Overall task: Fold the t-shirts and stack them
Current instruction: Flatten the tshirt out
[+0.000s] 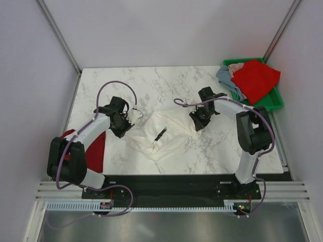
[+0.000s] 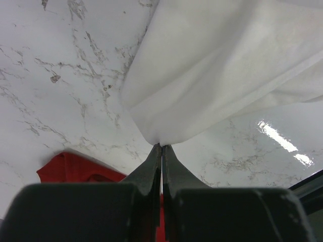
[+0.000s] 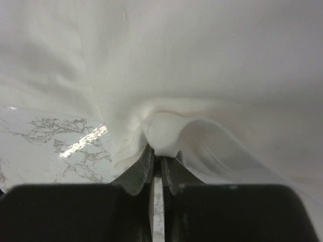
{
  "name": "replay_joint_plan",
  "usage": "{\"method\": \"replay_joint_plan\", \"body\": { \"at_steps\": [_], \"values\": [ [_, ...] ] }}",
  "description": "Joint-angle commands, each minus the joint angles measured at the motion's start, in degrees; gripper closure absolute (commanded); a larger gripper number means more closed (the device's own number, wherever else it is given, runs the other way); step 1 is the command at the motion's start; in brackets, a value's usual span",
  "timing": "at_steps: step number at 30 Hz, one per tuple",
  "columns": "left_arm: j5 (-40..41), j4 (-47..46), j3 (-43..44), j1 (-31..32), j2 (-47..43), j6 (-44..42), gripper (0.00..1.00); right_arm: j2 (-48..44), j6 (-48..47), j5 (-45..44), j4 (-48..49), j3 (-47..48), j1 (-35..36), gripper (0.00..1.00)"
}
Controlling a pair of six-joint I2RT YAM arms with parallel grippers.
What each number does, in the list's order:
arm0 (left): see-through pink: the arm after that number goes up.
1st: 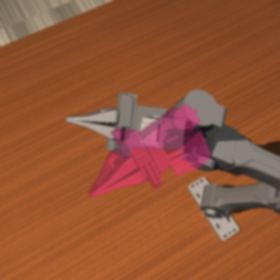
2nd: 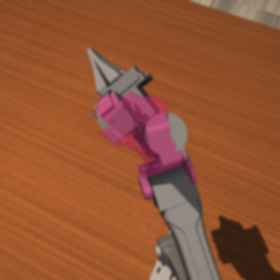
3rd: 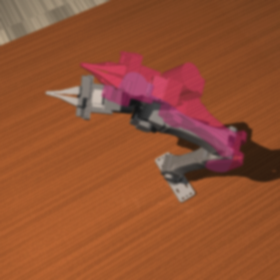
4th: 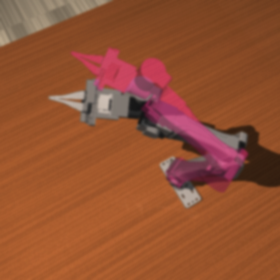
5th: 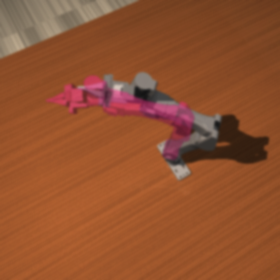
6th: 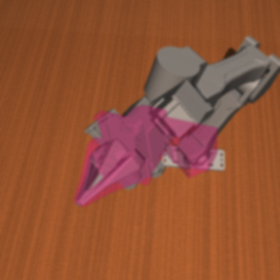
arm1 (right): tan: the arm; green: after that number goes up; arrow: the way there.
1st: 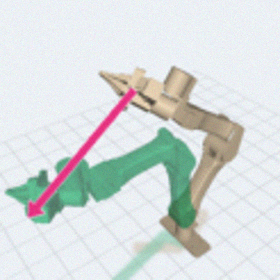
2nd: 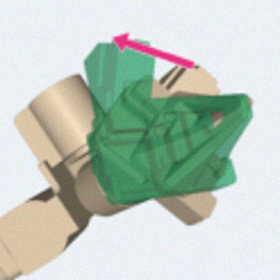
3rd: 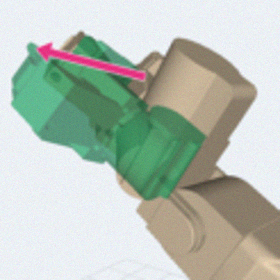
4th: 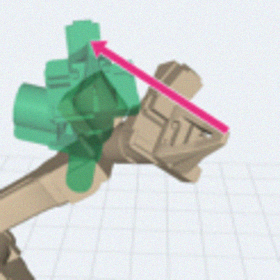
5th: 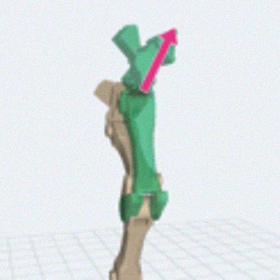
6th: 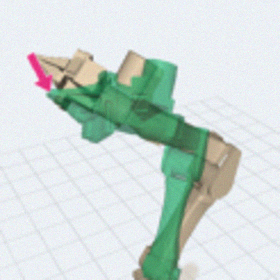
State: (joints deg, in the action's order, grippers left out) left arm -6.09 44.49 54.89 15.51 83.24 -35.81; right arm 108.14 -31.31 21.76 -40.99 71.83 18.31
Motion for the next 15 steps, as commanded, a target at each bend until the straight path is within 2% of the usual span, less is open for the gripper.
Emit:
{"method": "replay_joint_plan", "body": {
  "at_steps": [1,3,9,15],
  "values": [
    [0.0,0.2,2.5,-0.7,-0.4,0.7,0.98,-1.4,1.4,-1.3,0.3,3.1,0.0,0.94],
    [0.2,0.2,3.2,-0.9,-1.0,0.7,0.98,-3.4,1.5,-1.9,0.5,4.4,-0.1,1.00],
    [0.5,0.2,9.6,-4.0,-7.3,0.0,0.98,-14.3,1.9,-2.2,-1.2,16.4,-1.1,1.00],
    [3.1,-0.4,15.9,-4.0,-15.7,-0.2,0.98,-23.9,6.8,-2.6,-1.6,20.6,-1.6,1.00]
  ]
}}
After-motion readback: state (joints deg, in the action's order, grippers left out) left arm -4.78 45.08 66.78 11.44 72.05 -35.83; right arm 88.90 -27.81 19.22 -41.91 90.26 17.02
